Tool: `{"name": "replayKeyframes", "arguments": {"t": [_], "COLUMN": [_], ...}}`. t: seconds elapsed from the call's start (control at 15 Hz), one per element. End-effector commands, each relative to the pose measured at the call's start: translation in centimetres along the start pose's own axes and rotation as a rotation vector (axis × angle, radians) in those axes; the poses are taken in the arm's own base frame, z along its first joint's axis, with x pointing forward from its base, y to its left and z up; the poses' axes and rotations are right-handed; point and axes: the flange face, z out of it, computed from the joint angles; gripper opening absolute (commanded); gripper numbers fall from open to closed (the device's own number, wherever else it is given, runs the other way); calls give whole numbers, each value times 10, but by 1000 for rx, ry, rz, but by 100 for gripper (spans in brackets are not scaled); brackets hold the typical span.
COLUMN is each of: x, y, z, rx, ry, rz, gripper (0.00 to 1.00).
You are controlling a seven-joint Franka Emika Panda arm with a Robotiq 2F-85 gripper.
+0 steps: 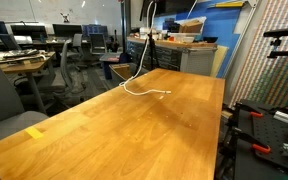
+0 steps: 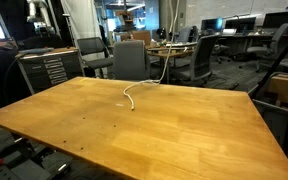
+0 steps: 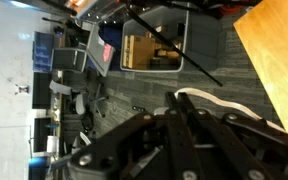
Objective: Make a knot with the cord
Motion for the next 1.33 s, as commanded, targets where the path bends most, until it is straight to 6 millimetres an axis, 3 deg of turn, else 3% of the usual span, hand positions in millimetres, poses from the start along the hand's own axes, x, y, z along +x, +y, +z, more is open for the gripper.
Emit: {"name": "replayKeyframes", "arguments": {"t": [0.0, 0.13, 0.27, 0.4, 0.6, 0.8, 1.07, 1.13, 1.2, 1.27], "x": [-73, -96, -97, -78, -33, 8, 47, 54, 62, 61], "y": [15, 11, -14, -59, -143, -216, -275, -284, -296, -288], "z": [-47, -63, -76, -79, -81, -99, -140, -149, -157, -141], "rx": [-65, -86, -51, 49, 224, 370, 467, 481, 500, 484], "ry": [-58, -86, -97, -66, 1, 53, 147, 167, 189, 149], "rz": [142, 175, 171, 129, 51, -30, -140, -164, -197, -153], "gripper": [8, 8, 8, 8, 11, 9, 8, 34, 34, 12]}}
